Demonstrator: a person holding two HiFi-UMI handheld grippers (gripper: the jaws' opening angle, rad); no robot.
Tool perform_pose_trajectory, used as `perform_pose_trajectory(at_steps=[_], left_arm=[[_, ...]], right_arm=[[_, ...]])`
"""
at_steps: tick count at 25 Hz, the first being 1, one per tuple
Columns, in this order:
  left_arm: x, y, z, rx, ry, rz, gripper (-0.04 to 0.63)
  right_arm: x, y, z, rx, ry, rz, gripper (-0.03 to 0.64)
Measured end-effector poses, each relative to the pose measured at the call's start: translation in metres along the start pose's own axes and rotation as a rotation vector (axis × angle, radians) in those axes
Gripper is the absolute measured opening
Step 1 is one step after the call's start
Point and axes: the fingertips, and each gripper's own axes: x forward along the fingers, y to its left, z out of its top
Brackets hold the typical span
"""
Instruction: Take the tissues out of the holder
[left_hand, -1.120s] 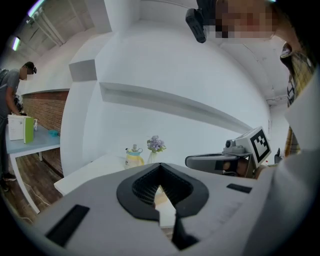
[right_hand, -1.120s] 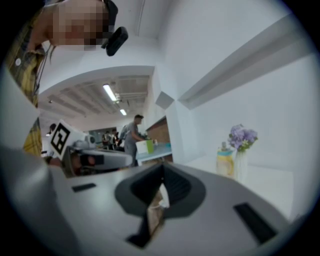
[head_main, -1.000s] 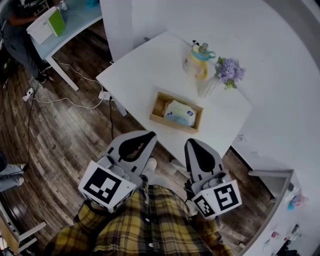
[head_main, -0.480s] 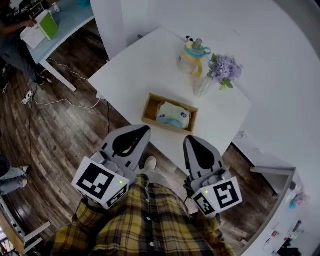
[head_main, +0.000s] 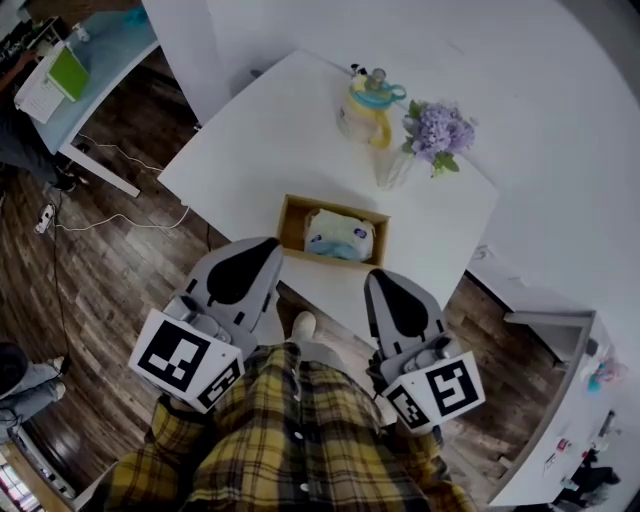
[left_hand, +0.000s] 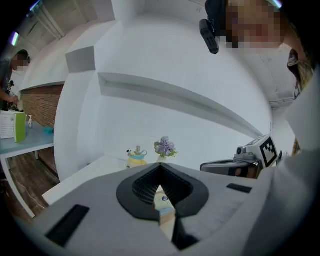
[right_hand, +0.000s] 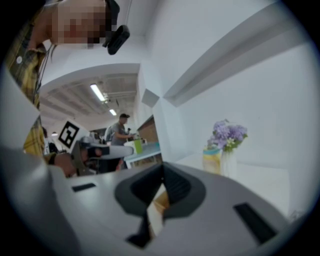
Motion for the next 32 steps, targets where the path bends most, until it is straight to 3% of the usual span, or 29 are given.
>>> perform_pose_trajectory(at_steps=[7,17,27,32], left_arm=[[0.031,0.031,0.006,0.002,0.023,-0.092,0.011],[0.097,0.062,0.028,0.05,0.095,-0.366,0.011],[0.127,0.059,0.023,0.075,0.177,-0.622,0.011],[0.13,0.052,0.022,0.063,0.177,-0.697,0.011]], right_arm=[[0.034,-0.017,0.008,0.01,-0.002,-0.092,0.011],[0.085,-0.056,0.034,0.053,-0.035,-0.328,0.011],[0.094,-0.063,0.035,0.104,-0.053,-0.545,0.011],[0.093,-0.057,0.028,0.125,-0.034,-0.588,0.011]])
